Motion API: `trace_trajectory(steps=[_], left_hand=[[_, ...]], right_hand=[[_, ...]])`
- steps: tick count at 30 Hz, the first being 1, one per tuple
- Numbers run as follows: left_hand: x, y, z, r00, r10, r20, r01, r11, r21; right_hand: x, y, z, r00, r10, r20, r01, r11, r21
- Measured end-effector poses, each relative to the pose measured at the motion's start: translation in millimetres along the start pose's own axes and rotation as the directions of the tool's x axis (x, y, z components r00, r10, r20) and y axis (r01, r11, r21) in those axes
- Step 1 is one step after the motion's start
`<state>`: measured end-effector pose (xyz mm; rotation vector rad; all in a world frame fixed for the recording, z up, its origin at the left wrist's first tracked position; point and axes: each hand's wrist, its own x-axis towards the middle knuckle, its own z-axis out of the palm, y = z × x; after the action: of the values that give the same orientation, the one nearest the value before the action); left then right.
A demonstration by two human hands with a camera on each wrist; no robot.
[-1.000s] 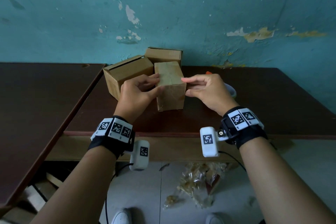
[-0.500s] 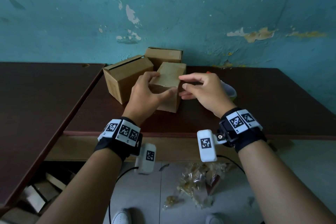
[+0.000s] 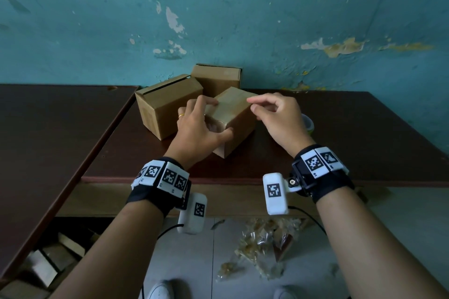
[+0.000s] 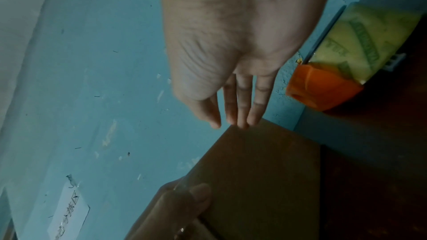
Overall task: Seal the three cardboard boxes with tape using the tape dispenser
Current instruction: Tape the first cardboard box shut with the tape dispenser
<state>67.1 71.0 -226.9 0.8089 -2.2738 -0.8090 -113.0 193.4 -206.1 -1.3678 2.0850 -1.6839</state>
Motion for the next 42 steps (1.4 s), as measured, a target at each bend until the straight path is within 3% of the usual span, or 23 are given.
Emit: trace_trajectory(steps=[5,13,20,27,35,42], left_hand=[[-2.0,2.3,-6.7,0.999,0.003,0.051,0.000,0.999,-0.051],[-2.0,-0.8,-7.9,0.995,0.063,0.079,-0.052,0.989,-0.140],[-0.9,-3.3,-9.1,0.994,0.060,0.093,-0.044,0.986,-0.161],[0.0,-7.0,-2.8,0.997,0.061,0.037,-0.057,0.995,-0.085],[4.0,-16.0,2.6,0.987,0.056,-0.152,-0.062,0.997,-0.035],[2.7,-7.2,1.2,0.993,0.061,-0.100,-0.072,0.991,-0.114]], right_hand=[[3.6,5.3,-2.3,1.000,0.015,-0.001,-0.015,0.996,-0.084],[0.0,-2.6,-1.9,0.984,0.110,0.141,-0.104,0.993,-0.051],[1.6,1.4,-5.0,0.990,0.113,0.085,-0.106,0.991,-0.080],[3.6,8.3,-6.3,0.992,0.128,0.014,-0.126,0.988,-0.095],[1.8,4.9,-6.2,0.992,0.118,0.041,-0.113,0.987,-0.111],[1.9,5.8,-1.5,0.995,0.096,0.021,-0.094,0.992,-0.086]])
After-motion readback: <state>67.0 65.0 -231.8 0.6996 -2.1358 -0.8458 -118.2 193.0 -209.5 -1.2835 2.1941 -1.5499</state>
